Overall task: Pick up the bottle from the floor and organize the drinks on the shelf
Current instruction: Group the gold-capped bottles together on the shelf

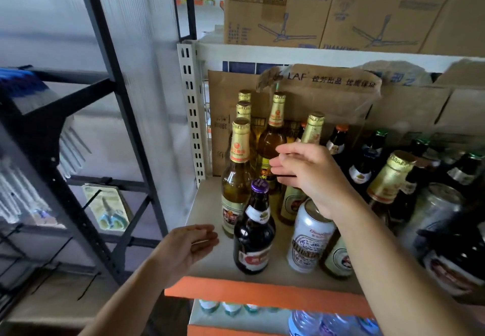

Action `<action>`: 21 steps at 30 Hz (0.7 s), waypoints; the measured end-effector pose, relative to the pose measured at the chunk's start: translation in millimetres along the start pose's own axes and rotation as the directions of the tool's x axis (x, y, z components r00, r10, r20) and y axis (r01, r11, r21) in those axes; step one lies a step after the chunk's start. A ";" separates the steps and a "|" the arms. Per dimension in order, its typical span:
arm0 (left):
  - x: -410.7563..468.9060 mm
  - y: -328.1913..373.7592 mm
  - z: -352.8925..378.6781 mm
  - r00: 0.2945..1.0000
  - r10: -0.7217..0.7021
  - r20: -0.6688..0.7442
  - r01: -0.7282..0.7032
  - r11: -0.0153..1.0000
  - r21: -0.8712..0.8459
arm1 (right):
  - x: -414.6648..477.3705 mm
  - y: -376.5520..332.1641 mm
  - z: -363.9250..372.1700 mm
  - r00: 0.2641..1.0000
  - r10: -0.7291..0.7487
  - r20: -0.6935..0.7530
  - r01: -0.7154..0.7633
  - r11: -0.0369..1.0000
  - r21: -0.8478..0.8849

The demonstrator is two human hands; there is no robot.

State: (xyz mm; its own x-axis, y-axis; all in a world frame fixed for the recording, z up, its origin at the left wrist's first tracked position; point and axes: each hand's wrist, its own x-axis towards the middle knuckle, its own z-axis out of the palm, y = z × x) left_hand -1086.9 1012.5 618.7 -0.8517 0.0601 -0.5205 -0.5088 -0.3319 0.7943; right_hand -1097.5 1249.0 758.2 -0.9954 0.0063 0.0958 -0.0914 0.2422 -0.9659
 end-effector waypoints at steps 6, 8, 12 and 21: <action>-24.6 -20.2 14.8 0.999 0.015 -0.038 -0.015 1.000 -0.009 | -17.8 7.3 -2.5 0.997 -0.034 0.066 0.034 0.999 0.011; -30.8 -26.1 23.2 0.998 0.004 -0.059 -0.004 1.000 -0.003 | -24.3 12.6 -1.8 0.993 -0.059 0.103 0.066 0.996 -0.062; -39.0 -34.9 38.7 0.996 -0.010 -0.090 0.008 1.000 -0.012 | -33.0 19.2 2.0 0.980 -0.090 0.177 0.116 0.983 -0.143; -44.5 -38.0 51.7 0.988 -0.010 -0.153 0.017 0.999 0.041 | -35.9 18.8 14.9 0.972 -0.153 0.178 0.182 0.970 -0.160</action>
State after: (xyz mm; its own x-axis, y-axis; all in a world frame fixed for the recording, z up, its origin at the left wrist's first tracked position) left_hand -1036.1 1071.1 627.9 -0.8174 -0.0808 -0.5704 -0.5278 -0.2918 0.7977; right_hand -1064.0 1238.9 733.1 -0.9588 -0.2037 0.1980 -0.2651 0.3915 -0.8812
